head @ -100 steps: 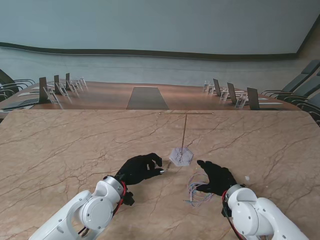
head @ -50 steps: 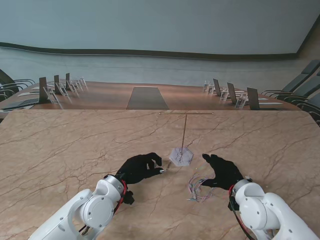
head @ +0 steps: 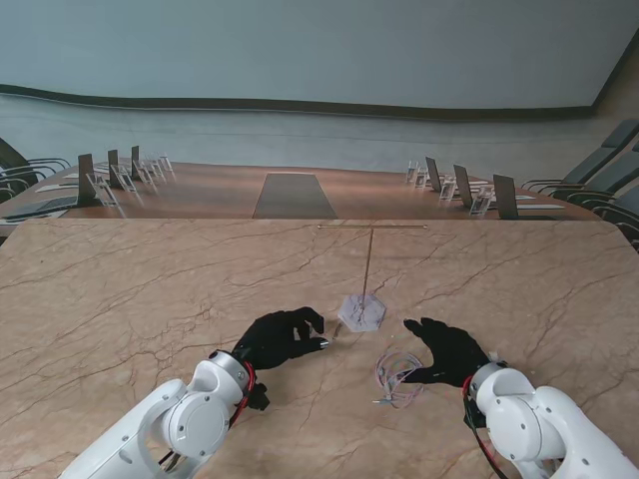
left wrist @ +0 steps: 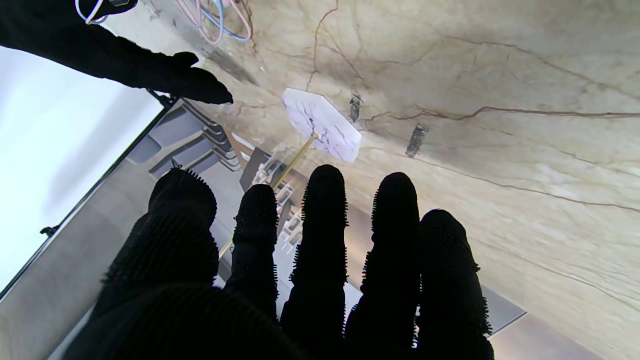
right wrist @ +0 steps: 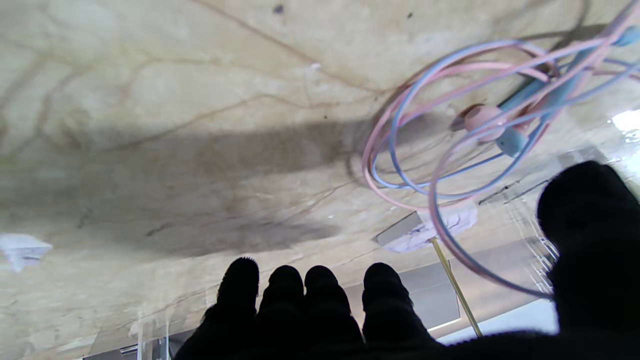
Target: Take the wired earphone off the rack, coil the cable and place them on the table
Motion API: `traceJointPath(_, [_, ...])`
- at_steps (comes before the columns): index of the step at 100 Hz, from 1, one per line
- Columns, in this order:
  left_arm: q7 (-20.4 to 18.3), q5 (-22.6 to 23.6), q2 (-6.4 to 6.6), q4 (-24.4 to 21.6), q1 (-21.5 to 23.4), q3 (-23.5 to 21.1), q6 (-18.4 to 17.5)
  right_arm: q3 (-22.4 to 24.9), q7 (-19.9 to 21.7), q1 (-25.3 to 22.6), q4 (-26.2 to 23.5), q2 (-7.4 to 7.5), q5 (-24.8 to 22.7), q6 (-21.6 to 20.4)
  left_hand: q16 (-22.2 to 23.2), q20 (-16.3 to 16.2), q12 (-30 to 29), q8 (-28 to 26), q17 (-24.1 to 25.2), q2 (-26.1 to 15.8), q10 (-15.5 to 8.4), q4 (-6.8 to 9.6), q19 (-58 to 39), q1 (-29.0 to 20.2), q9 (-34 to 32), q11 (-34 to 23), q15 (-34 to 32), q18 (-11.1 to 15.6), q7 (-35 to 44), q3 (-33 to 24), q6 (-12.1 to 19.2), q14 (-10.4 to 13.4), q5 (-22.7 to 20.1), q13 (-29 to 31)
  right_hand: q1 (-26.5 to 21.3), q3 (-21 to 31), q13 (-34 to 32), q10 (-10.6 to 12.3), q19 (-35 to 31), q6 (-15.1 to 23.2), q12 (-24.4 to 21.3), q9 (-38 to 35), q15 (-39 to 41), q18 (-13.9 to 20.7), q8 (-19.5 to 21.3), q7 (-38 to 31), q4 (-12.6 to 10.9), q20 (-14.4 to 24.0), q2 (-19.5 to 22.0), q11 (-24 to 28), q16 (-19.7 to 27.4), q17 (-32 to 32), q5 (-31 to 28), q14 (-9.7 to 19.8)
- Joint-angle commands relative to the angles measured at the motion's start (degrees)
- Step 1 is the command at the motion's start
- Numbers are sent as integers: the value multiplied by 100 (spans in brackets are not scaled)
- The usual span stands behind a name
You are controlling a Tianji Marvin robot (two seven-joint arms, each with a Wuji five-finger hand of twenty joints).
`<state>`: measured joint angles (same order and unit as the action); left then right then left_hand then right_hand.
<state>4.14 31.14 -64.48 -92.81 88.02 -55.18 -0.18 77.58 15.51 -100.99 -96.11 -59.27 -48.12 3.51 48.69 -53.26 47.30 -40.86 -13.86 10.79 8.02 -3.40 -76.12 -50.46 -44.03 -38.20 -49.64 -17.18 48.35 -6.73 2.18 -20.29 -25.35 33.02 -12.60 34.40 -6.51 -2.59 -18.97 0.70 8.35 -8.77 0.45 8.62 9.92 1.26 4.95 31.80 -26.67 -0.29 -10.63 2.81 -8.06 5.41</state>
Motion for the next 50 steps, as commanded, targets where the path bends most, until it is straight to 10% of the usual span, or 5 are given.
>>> traceJointPath(1, [11, 16, -27, -5, 66, 3, 11, 6, -90, -85, 57, -23, -26, -123, -62, 81, -113, 57, 100, -166, -57, 77, 15, -79, 82, 100, 65, 34, -133, 92, -3, 71, -87, -73, 226, -5, 181, 144, 266, 119, -141, 145, -165, 306, -135, 152, 150, -118, -216, -153, 193, -7, -119, 258])
traceJointPath(50, [98, 164, -20, -47, 167, -32, 26, 569, -290, -299, 123, -36, -83, -759, -79, 154, -192, 61, 122, -166, -44, 75, 24, -70, 72, 147, 104, 30, -171, 79, -11, 79, -98, -74, 53, 12, 189, 136, 453, 157, -228, 155, -173, 278, -256, 121, 94, -207, -114, -152, 406, -58, -119, 231])
